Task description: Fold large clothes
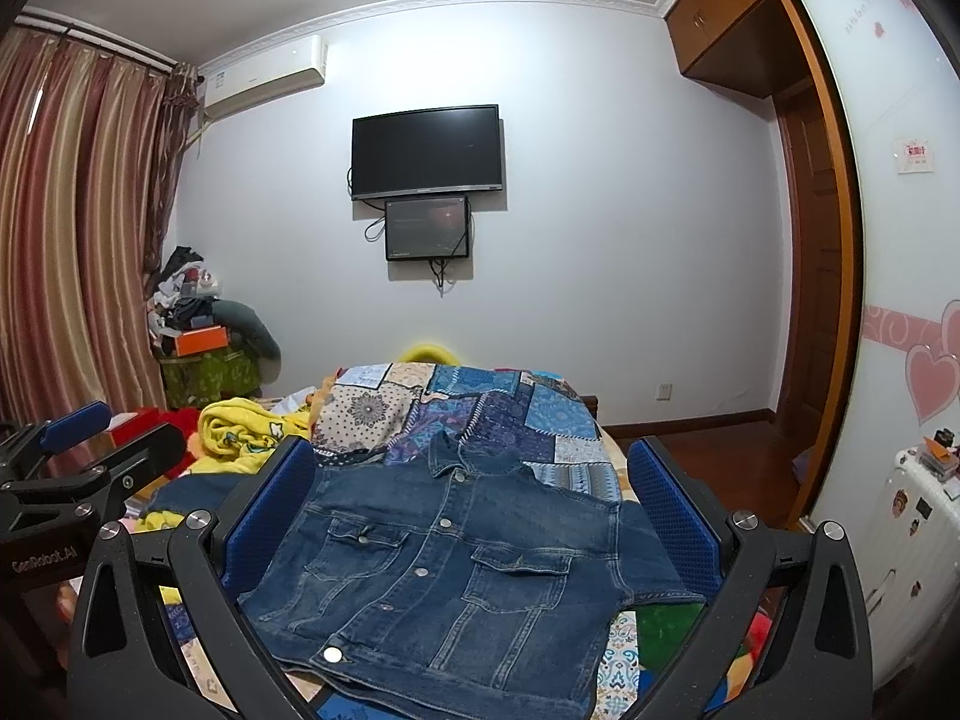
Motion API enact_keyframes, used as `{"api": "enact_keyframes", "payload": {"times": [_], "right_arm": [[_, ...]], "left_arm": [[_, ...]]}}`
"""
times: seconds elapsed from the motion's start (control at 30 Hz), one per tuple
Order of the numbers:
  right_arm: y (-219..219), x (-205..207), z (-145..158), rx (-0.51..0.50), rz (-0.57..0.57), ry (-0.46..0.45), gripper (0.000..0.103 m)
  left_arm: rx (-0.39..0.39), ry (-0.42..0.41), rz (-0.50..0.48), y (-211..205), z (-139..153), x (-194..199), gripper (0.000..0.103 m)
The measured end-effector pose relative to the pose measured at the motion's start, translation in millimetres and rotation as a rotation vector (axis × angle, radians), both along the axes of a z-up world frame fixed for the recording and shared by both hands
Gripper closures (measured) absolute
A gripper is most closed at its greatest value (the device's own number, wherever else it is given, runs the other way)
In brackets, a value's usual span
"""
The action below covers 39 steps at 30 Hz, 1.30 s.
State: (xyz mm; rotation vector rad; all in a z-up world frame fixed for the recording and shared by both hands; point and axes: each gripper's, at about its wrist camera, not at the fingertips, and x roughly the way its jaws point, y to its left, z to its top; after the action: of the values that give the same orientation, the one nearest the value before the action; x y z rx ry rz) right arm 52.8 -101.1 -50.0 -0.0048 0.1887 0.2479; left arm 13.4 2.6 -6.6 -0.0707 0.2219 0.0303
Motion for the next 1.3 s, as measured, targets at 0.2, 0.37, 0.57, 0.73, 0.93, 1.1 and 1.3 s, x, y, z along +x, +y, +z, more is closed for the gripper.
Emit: {"api": "enact_keyframes", "payload": {"times": [0.2,0.37,0.57,0.73,0.93,1.1,1.3], "right_arm": [[-0.4,0.2,0.0,0.0,0.002,0.0,0.0],[-0.1,-0.5,0.5,0.0,0.003,-0.002,0.0],[0.7,-1.3,1.9,-0.003,0.006,-0.003,0.0],[1.1,-1.5,2.0,-0.003,0.007,-0.002,0.0],[1.2,-1.4,1.8,-0.007,0.01,0.0,0.0],[1.8,-1.1,1.6,-0.009,0.01,0.001,0.0],[2.4,-0.2,1.5,-0.009,0.009,0.002,0.0]], "left_arm": [[-0.005,0.0,0.006,0.4,-0.2,-0.3,0.0],[-0.008,0.004,0.004,0.1,0.1,0.9,0.0],[-0.007,0.002,0.004,0.8,0.9,0.7,0.0],[-0.011,0.004,0.001,1.2,1.6,0.6,0.0],[-0.007,0.003,0.001,-0.5,2.4,0.8,0.0],[-0.01,0.003,0.0,-0.8,2.5,1.4,0.0],[-0.01,0.003,-0.001,-1.8,1.4,2.1,0.0]]}}
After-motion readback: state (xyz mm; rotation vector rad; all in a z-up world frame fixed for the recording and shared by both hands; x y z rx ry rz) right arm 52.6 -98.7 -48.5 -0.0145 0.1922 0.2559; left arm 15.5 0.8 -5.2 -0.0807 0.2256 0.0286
